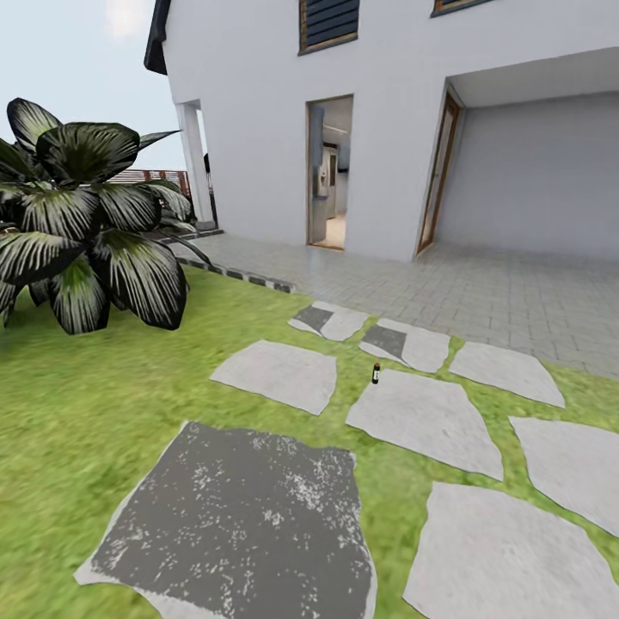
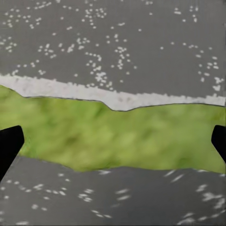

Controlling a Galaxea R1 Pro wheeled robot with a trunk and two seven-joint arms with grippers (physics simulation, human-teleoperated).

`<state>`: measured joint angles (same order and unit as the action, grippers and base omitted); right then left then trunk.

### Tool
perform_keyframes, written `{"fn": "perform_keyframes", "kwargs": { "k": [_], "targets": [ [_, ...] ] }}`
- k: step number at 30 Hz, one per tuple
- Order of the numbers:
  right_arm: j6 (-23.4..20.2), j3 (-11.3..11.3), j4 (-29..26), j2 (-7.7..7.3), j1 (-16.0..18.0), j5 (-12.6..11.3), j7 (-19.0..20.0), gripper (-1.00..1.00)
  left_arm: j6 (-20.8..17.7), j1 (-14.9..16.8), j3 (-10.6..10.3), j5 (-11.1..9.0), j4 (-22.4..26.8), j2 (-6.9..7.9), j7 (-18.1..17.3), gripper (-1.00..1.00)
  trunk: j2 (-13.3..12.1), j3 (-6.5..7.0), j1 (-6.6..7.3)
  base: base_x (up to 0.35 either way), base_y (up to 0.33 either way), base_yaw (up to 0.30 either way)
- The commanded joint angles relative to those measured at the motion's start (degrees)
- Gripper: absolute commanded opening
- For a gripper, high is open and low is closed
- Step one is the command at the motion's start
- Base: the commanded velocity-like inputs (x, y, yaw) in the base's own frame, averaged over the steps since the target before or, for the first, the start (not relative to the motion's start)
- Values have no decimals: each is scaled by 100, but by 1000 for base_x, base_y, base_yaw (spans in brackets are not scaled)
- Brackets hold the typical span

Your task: Pick up the pesticide atomizer in the garden and spray insectifuge to fully cover both potted plants in the garden.

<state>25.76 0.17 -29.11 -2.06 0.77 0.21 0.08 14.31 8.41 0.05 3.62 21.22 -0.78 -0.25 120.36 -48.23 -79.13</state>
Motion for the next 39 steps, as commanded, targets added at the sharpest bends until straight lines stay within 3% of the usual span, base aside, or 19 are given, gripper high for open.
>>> {"fn": "perform_keyframes", "kwargs": {
  "k": [1,16,39],
  "targets": [
    [17,3,2,-1,2,2,1,100,19,3,4,38,-4,-1,-1,100,2,-5,-2,303,191,0],
    [17,1,2,-1,2,1,1,100,19,3,4,38,-4,-1,-1,100,2,-5,-2,303,191,-22],
    [17,1,2,0,2,4,1,100,19,2,4,36,-4,-1,-1,100,2,-5,-2,299,195,-273]
  ]
}}
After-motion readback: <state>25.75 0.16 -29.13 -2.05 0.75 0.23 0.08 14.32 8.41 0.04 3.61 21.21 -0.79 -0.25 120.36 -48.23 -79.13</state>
